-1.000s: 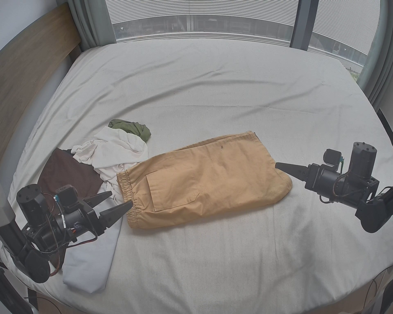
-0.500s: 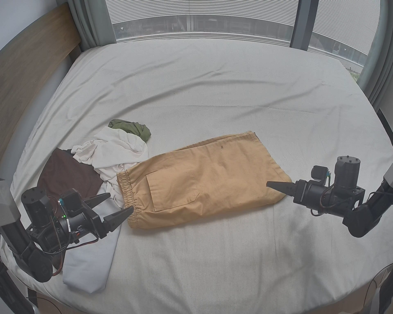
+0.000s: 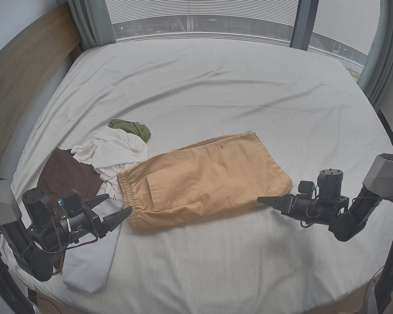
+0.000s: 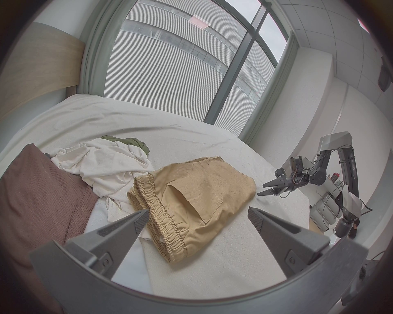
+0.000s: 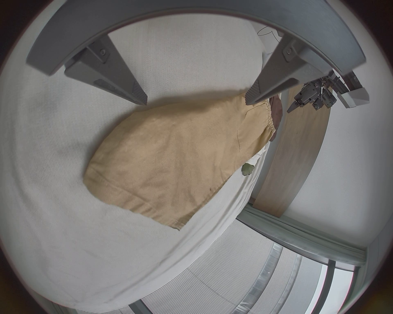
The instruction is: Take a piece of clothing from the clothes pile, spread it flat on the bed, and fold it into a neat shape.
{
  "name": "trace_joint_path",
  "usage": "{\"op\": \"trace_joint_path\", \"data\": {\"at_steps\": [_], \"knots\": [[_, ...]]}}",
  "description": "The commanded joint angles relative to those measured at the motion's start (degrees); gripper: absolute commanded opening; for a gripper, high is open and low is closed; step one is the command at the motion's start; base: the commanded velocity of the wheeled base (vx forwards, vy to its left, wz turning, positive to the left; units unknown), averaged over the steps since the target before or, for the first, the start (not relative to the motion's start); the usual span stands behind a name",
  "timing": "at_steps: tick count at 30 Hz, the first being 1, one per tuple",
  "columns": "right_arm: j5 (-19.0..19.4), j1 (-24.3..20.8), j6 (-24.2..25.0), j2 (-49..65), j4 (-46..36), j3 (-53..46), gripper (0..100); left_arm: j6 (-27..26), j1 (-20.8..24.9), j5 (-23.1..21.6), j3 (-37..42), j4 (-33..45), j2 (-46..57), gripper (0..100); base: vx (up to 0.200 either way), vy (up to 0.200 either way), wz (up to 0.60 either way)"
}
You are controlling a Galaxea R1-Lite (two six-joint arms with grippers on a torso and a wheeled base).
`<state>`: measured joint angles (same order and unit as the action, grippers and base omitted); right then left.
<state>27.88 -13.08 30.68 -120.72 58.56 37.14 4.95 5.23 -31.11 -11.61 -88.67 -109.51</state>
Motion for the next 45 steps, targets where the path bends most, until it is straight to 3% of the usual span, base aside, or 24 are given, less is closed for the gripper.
{"op": "trace_joint_path", "data": {"at_steps": [1, 10, 14, 19, 45], "knots": [[0.07, -0.10, 0.61, -2.32, -0.03, 1.00, 100, 0.06, -0.31, -0.09, -0.08, -0.01, -0.27, 100, 0.000, 0.000, 0.00], [-1.07, -0.63, 1.84, -6.37, 1.55, 3.37, 100, 0.06, -0.75, -0.09, -0.17, -0.01, -0.53, 100, 0.000, 0.000, 0.00], [-3.71, -2.30, 5.79, -9.79, 8.32, 5.57, 100, 0.06, -0.92, -0.09, -0.17, -0.01, -0.53, 100, 0.000, 0.000, 0.00], [-4.33, -3.44, 12.47, -12.61, 19.04, 6.19, 100, 0.06, -0.92, -0.09, -0.26, -0.01, -0.53, 100, 0.000, 0.000, 0.00], [-4.50, -4.76, 12.91, -17.53, 27.22, 7.15, 100, 0.06, -1.01, -0.09, -0.44, -0.10, -0.27, 100, 0.000, 0.000, 0.00]]}}
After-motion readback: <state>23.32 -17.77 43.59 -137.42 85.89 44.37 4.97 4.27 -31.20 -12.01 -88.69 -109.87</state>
